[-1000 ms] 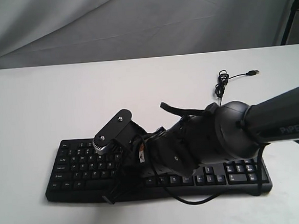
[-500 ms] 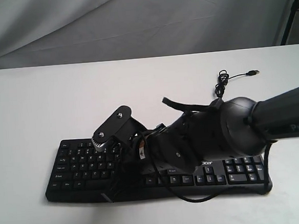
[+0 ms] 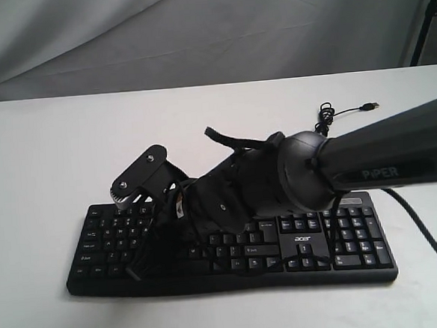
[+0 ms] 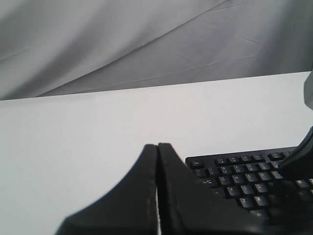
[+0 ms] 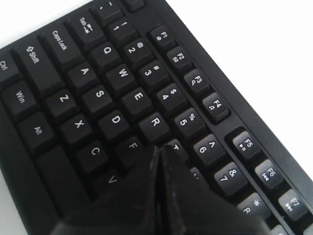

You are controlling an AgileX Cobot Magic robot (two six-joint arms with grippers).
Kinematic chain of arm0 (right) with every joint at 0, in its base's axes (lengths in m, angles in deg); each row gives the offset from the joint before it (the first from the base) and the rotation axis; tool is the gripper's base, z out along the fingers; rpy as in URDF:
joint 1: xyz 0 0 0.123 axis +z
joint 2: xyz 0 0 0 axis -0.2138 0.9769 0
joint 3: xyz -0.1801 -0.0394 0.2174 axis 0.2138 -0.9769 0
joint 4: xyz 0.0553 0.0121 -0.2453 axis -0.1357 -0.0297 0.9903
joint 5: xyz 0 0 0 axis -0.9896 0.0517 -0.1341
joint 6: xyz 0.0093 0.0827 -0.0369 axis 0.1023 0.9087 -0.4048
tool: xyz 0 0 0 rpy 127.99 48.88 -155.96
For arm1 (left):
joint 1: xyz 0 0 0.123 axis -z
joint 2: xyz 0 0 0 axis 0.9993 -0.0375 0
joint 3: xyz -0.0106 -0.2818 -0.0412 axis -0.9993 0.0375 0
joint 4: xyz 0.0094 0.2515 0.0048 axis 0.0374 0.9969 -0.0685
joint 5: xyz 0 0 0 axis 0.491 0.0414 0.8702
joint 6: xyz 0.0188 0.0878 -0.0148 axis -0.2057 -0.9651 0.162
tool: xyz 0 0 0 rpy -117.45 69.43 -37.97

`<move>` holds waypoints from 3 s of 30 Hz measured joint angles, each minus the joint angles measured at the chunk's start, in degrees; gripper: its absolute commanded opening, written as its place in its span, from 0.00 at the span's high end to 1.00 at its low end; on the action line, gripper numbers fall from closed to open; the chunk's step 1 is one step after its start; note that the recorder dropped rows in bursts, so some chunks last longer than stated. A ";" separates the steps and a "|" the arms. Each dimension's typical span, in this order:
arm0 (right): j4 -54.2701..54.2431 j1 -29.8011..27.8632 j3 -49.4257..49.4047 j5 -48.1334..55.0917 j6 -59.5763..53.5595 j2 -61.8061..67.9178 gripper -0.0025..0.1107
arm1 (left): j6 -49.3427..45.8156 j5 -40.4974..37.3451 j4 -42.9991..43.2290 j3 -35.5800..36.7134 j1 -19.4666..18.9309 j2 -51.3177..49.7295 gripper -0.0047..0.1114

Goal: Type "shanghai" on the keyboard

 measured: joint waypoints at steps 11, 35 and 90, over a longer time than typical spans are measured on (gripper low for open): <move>0.11 0.00 0.00 0.10 0.00 0.72 0.98 | 0.00 0.00 0.00 0.00 0.00 0.00 0.96; 1.56 -0.97 -3.36 1.07 0.00 -2.18 0.98 | 0.00 0.00 0.00 0.00 0.00 0.00 0.96; 1.91 4.88 19.05 7.85 -0.38 10.84 0.98 | 0.00 0.00 0.00 0.00 0.00 0.00 0.96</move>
